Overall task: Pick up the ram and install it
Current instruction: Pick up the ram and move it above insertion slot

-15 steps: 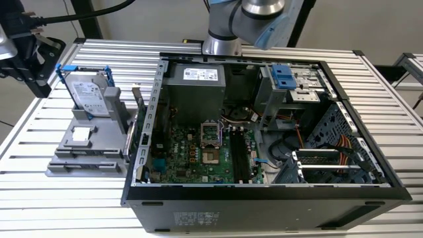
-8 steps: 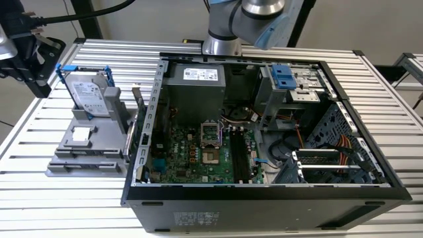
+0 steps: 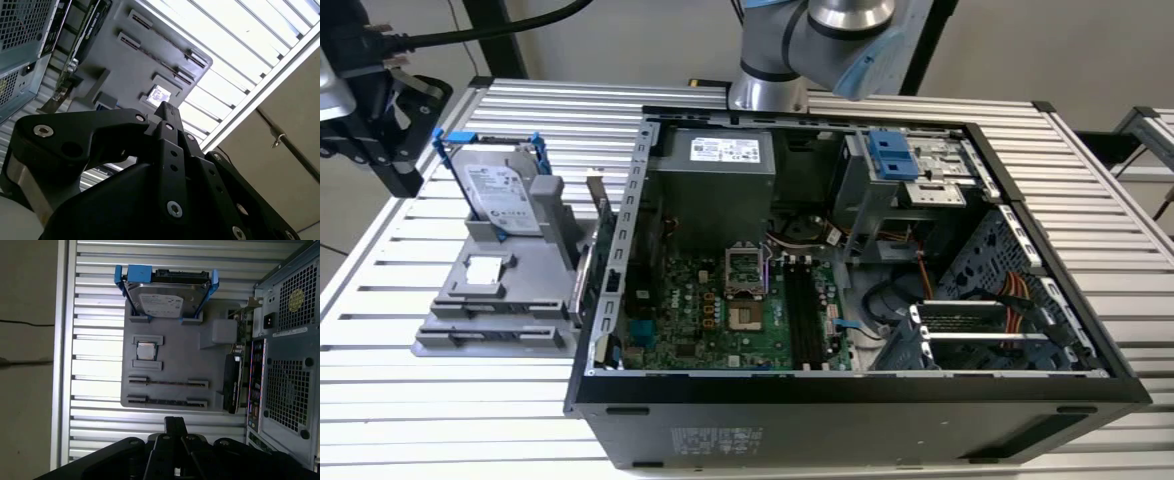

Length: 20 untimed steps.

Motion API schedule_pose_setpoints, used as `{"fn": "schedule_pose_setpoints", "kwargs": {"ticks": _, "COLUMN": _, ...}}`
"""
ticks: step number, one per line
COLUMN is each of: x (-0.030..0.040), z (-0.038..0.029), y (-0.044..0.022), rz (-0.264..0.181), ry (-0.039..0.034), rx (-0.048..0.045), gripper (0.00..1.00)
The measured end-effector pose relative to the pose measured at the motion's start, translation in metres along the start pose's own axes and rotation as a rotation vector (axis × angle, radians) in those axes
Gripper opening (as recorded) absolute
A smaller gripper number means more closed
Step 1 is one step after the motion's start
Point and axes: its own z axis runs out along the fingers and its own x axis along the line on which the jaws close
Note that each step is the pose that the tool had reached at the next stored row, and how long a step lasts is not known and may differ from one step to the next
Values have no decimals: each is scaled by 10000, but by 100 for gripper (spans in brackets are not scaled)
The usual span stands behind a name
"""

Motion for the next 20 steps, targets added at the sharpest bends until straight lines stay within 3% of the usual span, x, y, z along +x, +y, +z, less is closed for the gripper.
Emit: {"fn": "schedule_pose_setpoints", "kwargs": {"ticks": 20, "x": 0, "z": 0, "y": 0, "rz": -1262, "ry": 61, "rx": 10, "gripper": 0}}
